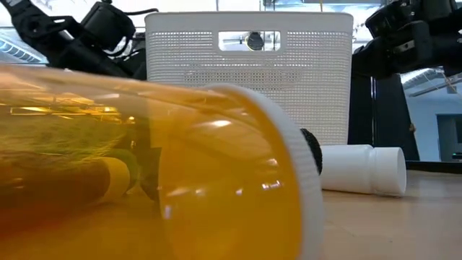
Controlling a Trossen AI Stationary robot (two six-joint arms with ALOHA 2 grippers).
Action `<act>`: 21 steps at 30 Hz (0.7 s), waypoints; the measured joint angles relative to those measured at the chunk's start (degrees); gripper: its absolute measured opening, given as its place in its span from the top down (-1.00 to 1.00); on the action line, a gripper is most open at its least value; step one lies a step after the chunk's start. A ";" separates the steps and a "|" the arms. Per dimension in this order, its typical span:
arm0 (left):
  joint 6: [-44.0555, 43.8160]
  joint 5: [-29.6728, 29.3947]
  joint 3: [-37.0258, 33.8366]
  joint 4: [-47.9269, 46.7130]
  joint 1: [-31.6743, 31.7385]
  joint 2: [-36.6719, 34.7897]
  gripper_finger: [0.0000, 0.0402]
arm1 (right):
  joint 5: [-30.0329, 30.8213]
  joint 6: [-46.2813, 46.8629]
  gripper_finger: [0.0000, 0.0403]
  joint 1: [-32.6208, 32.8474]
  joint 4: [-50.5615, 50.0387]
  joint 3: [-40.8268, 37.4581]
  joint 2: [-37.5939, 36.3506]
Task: Pick & place medical supplies in basket/bin
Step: Adjust the white bin
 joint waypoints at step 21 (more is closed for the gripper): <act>2.07 2.45 1.34 -2.28 0.46 0.46 0.67 | 5.98 2.23 1.00 -0.04 -1.27 0.04 -0.28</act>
